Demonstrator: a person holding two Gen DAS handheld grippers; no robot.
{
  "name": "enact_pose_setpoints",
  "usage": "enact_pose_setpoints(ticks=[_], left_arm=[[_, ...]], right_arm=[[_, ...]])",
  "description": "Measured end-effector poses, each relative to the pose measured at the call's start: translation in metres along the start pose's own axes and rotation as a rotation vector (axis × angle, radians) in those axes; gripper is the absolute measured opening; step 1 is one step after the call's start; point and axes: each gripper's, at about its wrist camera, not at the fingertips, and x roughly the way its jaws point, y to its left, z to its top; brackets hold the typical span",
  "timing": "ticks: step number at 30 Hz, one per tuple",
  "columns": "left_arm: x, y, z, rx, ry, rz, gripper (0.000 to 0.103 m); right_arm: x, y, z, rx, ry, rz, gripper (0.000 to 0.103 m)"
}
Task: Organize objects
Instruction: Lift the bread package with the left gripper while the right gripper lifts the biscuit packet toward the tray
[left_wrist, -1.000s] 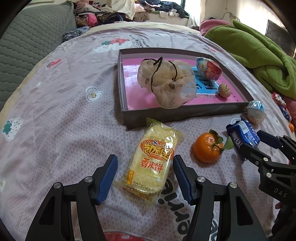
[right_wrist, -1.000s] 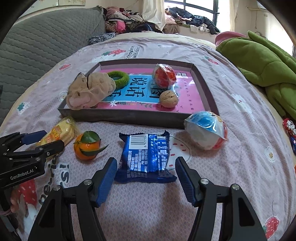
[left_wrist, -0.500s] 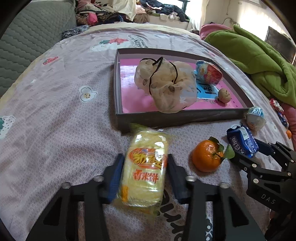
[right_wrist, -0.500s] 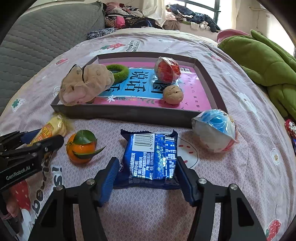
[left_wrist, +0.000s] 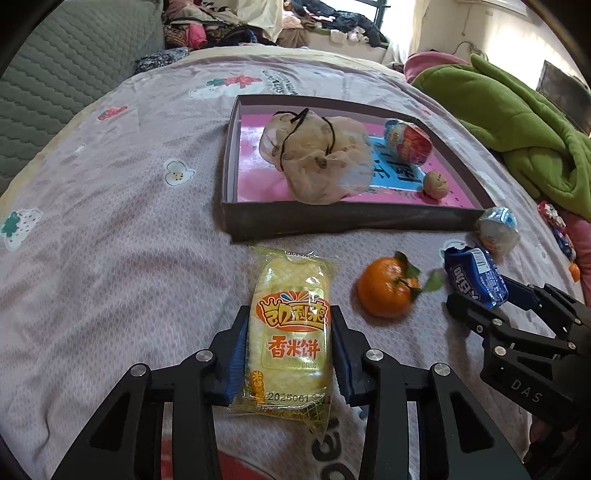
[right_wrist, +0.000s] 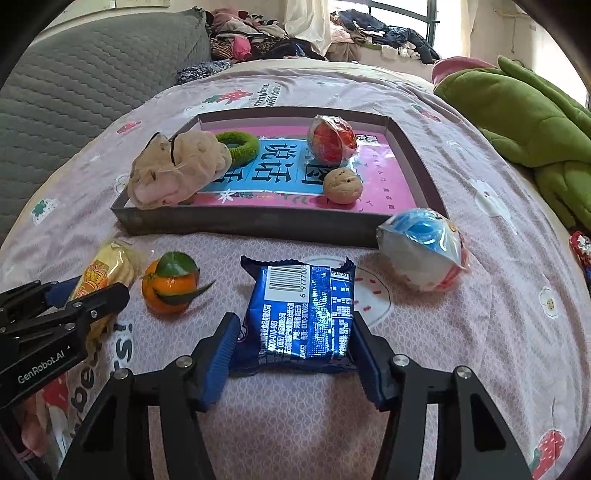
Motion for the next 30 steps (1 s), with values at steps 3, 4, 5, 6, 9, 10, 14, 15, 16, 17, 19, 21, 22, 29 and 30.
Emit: enact_pose_setpoints(ticks=[3,4,5,6,9,10,14,15,16,17,19,21,22,29,30], left_arm=[[-0.010,-0.004,-0.004,0.000,-0.020,0.012,0.041],[-0.014,-0.006,-0.005,0.003,-0.028,0.022,0.041],[-0.019,-0.007,-0.007,0.002,-0.037,0.029,0.041],[-0.022,-0.008,-0.007,-0.002,-0.039,0.031,0.041],[-0.036,-0.009,-0.009,-0.019,-0.051,0.032,0.041],[-0.039,-0.010,-0.010,-0.020,-0.055,0.033,0.041],[-0.055,-0.020,-0.013,-0.004,-0.076,0.048,0.041],[-0.059,-0.023,-0.013,0.000,-0.081,0.053,0.041],[-0.064,-0.026,-0.014,0.004,-0.088,0.054,0.041],[-0.066,-0.028,-0.015,0.006,-0.091,0.055,0.041],[-0.072,-0.032,-0.017,0.010,-0.095,0.066,0.041],[-0.076,-0.035,-0.018,0.009,-0.098,0.064,0.041],[-0.078,-0.036,-0.019,0.010,-0.100,0.067,0.041],[-0.105,-0.046,-0.019,0.010,-0.135,0.079,0.041],[-0.108,-0.047,-0.019,0.011,-0.140,0.079,0.041]], right_arm=[[-0.007,-0.001,-0.005,-0.001,-0.008,0.001,0.059],[-0.009,-0.001,-0.006,-0.002,-0.014,-0.002,0.059],[-0.012,-0.002,-0.007,-0.003,-0.015,-0.004,0.058],[-0.014,-0.003,-0.008,0.000,-0.015,-0.004,0.058],[-0.025,-0.007,-0.010,0.012,-0.026,0.002,0.058],[-0.029,-0.007,-0.010,0.013,-0.033,0.005,0.059],[-0.046,-0.009,-0.011,0.017,-0.063,0.020,0.059],[-0.050,-0.009,-0.011,0.016,-0.068,0.021,0.059],[-0.054,-0.009,-0.011,0.013,-0.075,0.022,0.059],[-0.057,-0.009,-0.011,0.012,-0.080,0.022,0.059],[-0.064,-0.009,-0.011,0.010,-0.085,0.025,0.059],[-0.070,-0.009,-0.013,0.008,-0.093,0.024,0.058],[-0.074,-0.009,-0.013,0.006,-0.098,0.027,0.058],[-0.106,-0.014,-0.014,0.017,-0.147,0.033,0.058],[-0.111,-0.014,-0.014,0.017,-0.157,0.034,0.059]])
